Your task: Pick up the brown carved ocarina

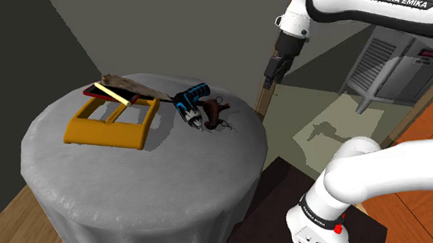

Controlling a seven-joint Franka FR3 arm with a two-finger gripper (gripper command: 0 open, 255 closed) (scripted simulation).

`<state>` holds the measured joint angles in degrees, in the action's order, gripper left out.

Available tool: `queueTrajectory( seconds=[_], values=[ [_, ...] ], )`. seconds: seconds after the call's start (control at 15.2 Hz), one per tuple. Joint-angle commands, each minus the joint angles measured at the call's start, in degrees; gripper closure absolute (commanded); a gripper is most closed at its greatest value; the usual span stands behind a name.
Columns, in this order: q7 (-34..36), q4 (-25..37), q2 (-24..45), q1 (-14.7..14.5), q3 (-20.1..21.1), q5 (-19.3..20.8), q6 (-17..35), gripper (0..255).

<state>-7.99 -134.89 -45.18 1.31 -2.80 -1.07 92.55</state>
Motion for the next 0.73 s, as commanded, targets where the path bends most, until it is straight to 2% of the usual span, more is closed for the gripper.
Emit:
queueTrajectory(
  seconds=[0.0, 0.66],
  values=[
    [0.0, 0.0, 0.0, 0.0, 0.0, 0.0, 0.0, 0],
    [18.7, -0.5, 7.9, -2.5, 17.1, -3.3, 4.4, 0]
  ],
)
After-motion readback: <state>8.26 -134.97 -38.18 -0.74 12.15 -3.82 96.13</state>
